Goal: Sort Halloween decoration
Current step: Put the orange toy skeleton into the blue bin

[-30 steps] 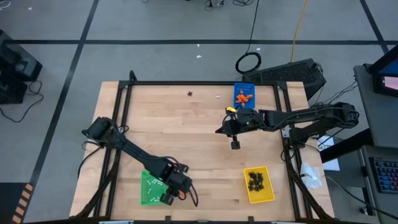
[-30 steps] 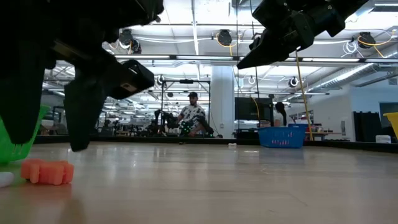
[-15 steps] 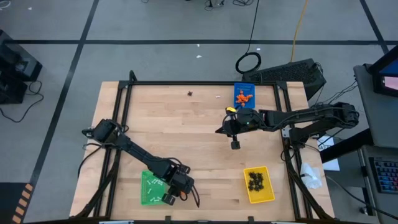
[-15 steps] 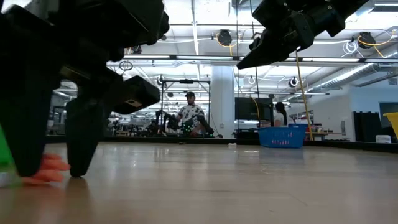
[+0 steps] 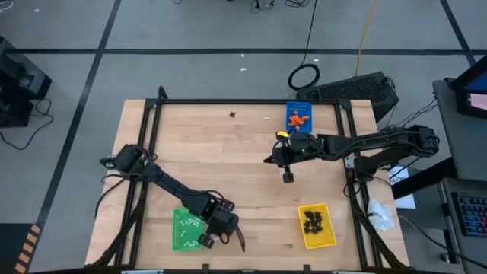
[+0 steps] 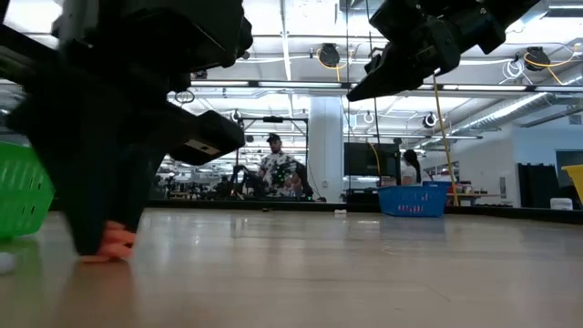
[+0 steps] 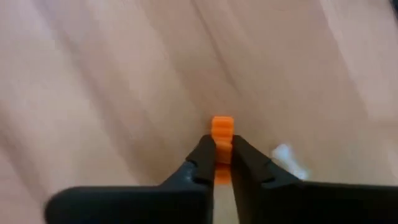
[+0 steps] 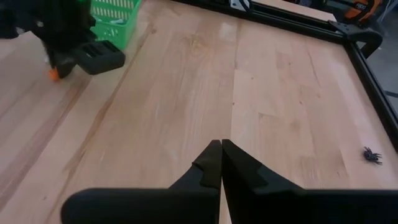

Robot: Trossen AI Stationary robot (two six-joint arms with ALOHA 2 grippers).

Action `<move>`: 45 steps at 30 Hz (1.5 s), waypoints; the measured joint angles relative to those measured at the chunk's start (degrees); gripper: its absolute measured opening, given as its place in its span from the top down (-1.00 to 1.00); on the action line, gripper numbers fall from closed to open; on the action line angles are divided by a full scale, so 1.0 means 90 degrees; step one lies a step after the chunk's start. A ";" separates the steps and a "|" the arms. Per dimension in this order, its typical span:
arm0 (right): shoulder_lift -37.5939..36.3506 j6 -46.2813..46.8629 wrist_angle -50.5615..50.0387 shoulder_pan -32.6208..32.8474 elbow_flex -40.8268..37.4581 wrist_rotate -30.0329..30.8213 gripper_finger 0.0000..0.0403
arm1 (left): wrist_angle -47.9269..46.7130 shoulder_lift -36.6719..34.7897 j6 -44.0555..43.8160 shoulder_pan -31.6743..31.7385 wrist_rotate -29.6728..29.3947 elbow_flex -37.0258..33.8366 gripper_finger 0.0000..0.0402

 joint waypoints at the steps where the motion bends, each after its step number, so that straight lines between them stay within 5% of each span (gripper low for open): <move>1: 0.0000 -0.0053 0.0000 0.0000 0.0000 0.0001 1.00 | -0.0023 -0.0038 0.0072 0.0051 -0.0100 -0.0007 0.91; 6: -0.0139 -0.0092 -0.0057 0.0005 -0.0002 0.0238 1.00 | 0.0033 -0.0334 0.0263 0.0642 -0.1089 -0.0029 0.94; 11: -0.0571 0.0166 -0.0640 0.0096 -0.0002 0.0919 1.00 | 0.1095 -0.0369 0.0082 0.1363 -0.1039 -0.0025 0.94; 19: -0.1352 0.0680 -0.1211 0.0782 -0.0005 0.2566 1.00 | 0.4473 0.0029 -0.0413 0.2274 -0.1426 -0.0014 0.94; 24: -0.1650 0.0735 -0.1295 0.1175 -0.0005 0.2957 1.00 | 0.6406 0.0565 -0.0435 0.2721 -0.2022 0.0125 0.94; 33: -0.1654 0.0616 -0.1193 0.1552 -0.0005 0.3336 1.00 | 0.6525 0.1730 -0.0601 0.3644 -0.2725 0.1713 0.94; 45: -0.1710 0.0506 -0.1150 0.1646 -0.0005 0.3497 1.00 | 0.5258 0.2991 -0.0940 0.4386 -0.2481 0.3671 0.94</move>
